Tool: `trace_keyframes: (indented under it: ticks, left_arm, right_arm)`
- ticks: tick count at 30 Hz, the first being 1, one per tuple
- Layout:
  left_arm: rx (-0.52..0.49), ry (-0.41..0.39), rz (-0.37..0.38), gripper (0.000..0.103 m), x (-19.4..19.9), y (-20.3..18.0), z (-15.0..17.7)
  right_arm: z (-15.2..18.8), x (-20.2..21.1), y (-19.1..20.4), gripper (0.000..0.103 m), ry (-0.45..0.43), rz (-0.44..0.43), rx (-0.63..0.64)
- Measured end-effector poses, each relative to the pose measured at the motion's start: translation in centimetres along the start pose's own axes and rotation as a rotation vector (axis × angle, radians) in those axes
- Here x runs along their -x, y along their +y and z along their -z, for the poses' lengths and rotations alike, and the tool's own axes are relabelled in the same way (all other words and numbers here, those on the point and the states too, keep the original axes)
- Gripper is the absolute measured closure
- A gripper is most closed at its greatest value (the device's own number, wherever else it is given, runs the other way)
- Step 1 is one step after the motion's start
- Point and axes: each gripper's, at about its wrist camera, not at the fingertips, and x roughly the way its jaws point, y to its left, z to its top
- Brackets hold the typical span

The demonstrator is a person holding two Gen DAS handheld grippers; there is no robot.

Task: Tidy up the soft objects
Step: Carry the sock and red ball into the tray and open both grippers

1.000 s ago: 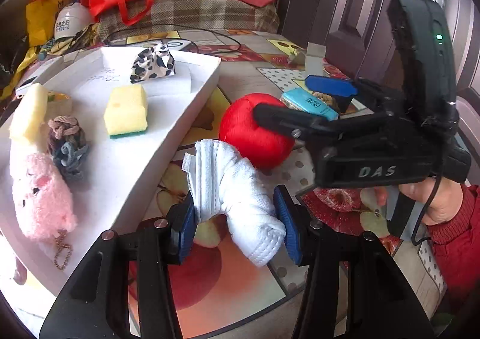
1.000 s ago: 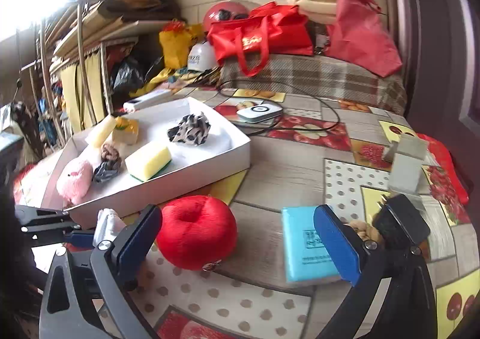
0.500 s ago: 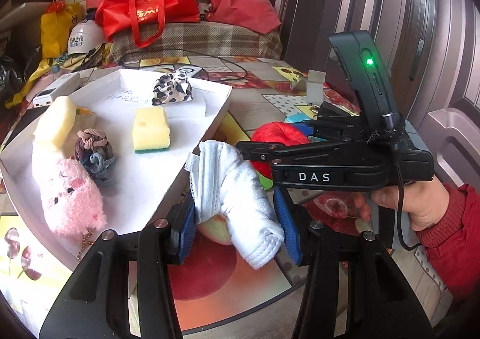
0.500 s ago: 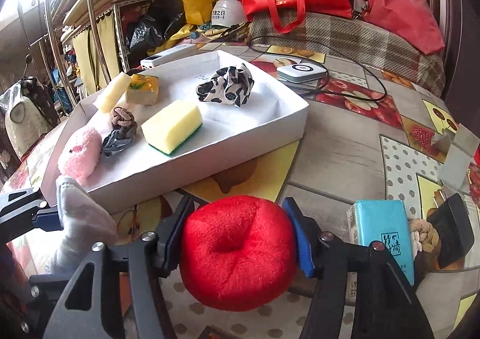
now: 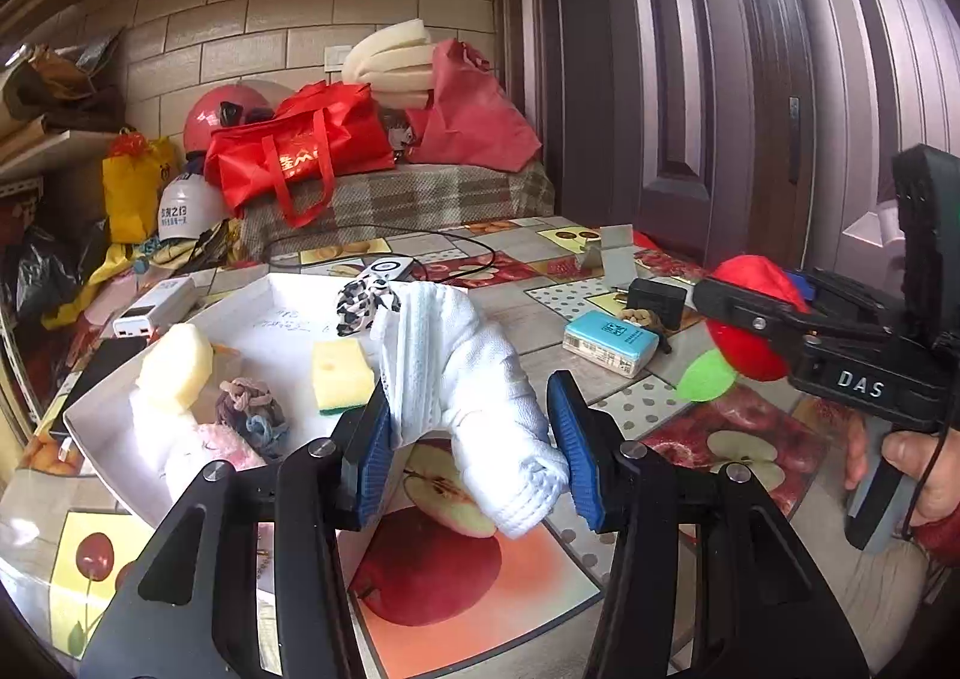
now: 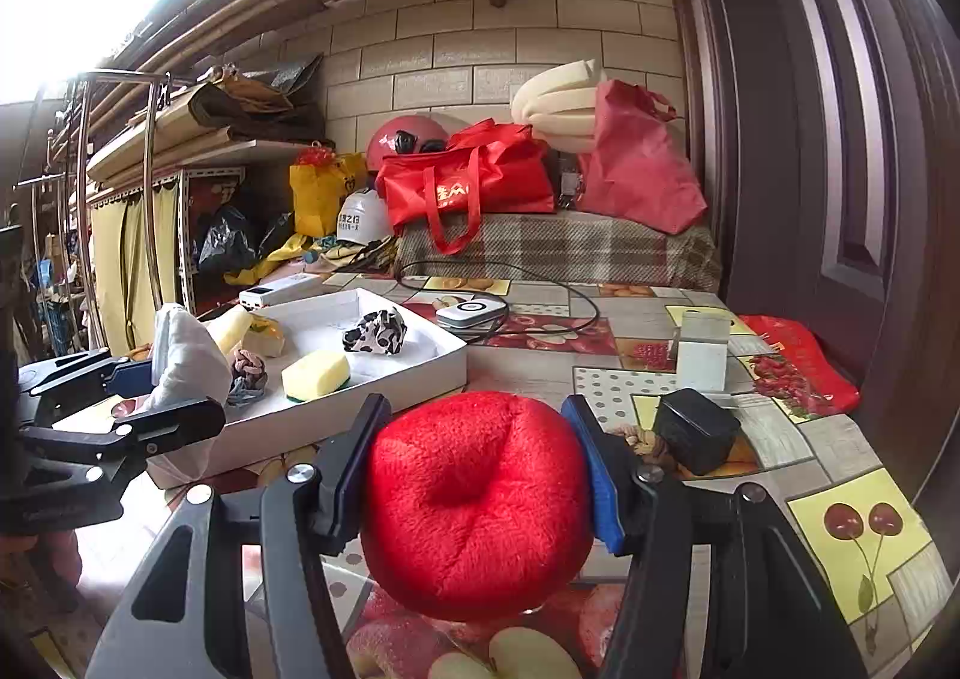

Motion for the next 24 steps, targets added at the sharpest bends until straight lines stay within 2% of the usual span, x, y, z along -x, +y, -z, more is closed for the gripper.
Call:
trace_keyframes:
  ticks: [3, 14, 24]
  left_arm:
    - [0.000, -0.013, -0.040, 0.054, 0.3, 0.5, 0.1]
    - [0.050, -0.014, -0.139, 0.054, 1.7, 4.4, 0.9]
    - [0.060, -0.005, -0.150, 0.054, 1.6, 5.2, 1.2]
  right_arm:
    - [-0.1, 0.2, 0.0, 0.044, -0.015, 0.016, -0.002]
    - [0.2, -1.6, 1.8, 0.044, 0.046, -0.020, 0.027]
    - [0.0, -3.1, 4.7, 0.044, 0.065, -0.062, 0.075]
